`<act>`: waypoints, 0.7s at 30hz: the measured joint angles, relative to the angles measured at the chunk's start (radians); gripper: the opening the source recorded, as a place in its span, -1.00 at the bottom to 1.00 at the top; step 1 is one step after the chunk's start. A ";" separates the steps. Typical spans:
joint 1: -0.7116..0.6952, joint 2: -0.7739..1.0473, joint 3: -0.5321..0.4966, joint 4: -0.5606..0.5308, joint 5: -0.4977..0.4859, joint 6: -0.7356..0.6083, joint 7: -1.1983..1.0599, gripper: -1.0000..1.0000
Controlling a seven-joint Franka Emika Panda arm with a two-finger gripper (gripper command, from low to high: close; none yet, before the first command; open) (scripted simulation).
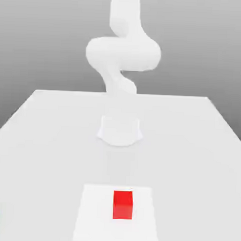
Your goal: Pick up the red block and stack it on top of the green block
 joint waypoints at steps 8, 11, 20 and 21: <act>0.006 0.299 0.008 -0.151 0.003 0.167 0.002 0.00; 0.007 0.408 0.013 -0.206 0.004 0.228 0.004 0.00; 0.013 0.734 0.021 -0.366 -0.006 0.412 0.016 0.00; 0.014 0.770 0.020 -0.370 -0.008 0.439 0.018 0.00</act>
